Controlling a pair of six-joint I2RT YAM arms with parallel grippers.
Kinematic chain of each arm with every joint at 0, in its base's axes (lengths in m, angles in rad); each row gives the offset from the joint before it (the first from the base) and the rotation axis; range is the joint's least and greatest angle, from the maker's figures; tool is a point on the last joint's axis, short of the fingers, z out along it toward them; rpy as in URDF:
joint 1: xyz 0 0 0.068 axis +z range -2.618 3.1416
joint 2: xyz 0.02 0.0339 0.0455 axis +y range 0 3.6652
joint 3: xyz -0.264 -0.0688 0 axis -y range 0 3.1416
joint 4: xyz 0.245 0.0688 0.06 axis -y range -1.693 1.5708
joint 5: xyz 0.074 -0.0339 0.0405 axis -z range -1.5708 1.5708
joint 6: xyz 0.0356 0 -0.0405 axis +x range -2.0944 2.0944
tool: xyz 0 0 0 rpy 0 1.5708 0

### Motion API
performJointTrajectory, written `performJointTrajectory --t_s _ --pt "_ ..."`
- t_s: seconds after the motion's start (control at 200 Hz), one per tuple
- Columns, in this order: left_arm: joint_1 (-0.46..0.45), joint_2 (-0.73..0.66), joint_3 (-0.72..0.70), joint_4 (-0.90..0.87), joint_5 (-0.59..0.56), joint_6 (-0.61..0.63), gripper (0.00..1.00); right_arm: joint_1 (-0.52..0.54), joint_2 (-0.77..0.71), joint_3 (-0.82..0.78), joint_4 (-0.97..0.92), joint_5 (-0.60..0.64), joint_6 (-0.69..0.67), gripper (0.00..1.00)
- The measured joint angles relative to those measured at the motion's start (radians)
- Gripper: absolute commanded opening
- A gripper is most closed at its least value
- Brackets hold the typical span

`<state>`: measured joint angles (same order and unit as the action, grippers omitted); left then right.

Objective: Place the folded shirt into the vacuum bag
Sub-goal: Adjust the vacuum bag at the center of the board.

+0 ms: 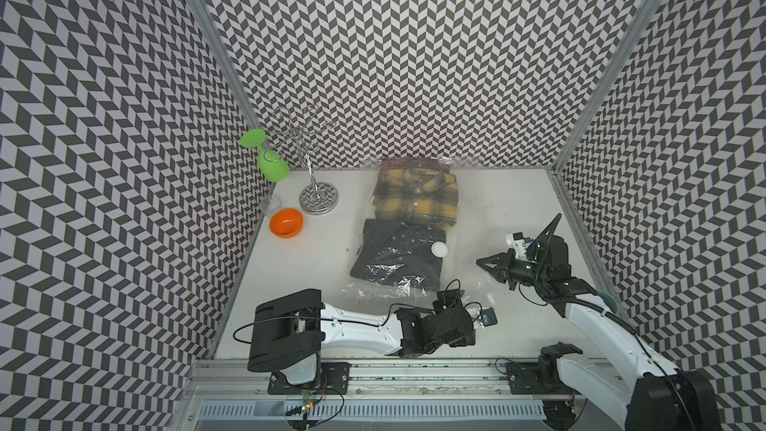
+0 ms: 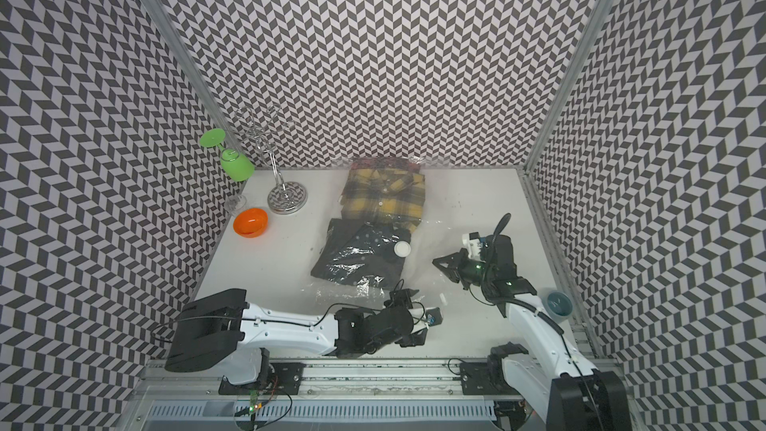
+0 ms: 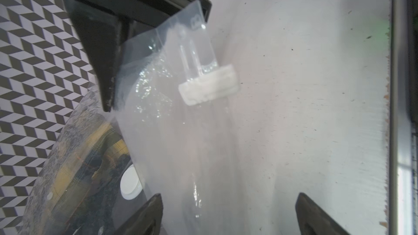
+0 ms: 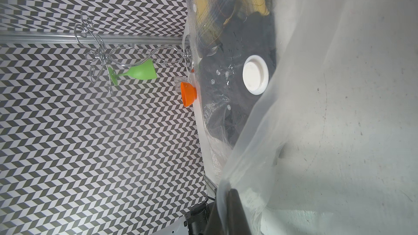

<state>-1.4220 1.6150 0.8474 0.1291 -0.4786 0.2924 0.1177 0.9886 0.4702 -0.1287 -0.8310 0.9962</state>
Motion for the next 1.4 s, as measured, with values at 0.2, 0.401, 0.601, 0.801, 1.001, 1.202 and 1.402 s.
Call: performJointTrajectory --t_s 0.2,0.401,0.601,0.801,1.001,1.202,1.402 --pt "0.002 0.023 -0.034 0.097 -0.112 0.024 0.73 0.0 0.0 0.0 0.003 -0.002 0.011 0.05" --pt "0.013 0.023 -0.068 0.145 -0.139 0.04 0.33 0.0 0.011 0.002 0.01 -0.003 0.018 0.05" --pt "0.047 0.023 -0.06 0.145 -0.113 0.017 0.12 0.0 0.03 0.002 0.045 -0.006 0.028 0.1" --pt "0.09 0.005 -0.052 0.121 -0.088 -0.025 0.0 -0.001 0.068 0.074 0.029 -0.01 0.003 0.33" --pt "0.262 -0.159 -0.045 0.047 0.108 -0.137 0.0 -0.002 0.086 0.295 -0.154 0.103 -0.191 0.5" --pt "0.496 -0.277 -0.047 0.048 0.426 -0.269 0.0 0.01 0.059 0.396 -0.272 0.192 -0.296 0.54" --pt "0.557 -0.334 -0.105 0.078 0.672 -0.315 0.0 0.223 0.068 0.498 -0.337 0.447 -0.591 0.57"
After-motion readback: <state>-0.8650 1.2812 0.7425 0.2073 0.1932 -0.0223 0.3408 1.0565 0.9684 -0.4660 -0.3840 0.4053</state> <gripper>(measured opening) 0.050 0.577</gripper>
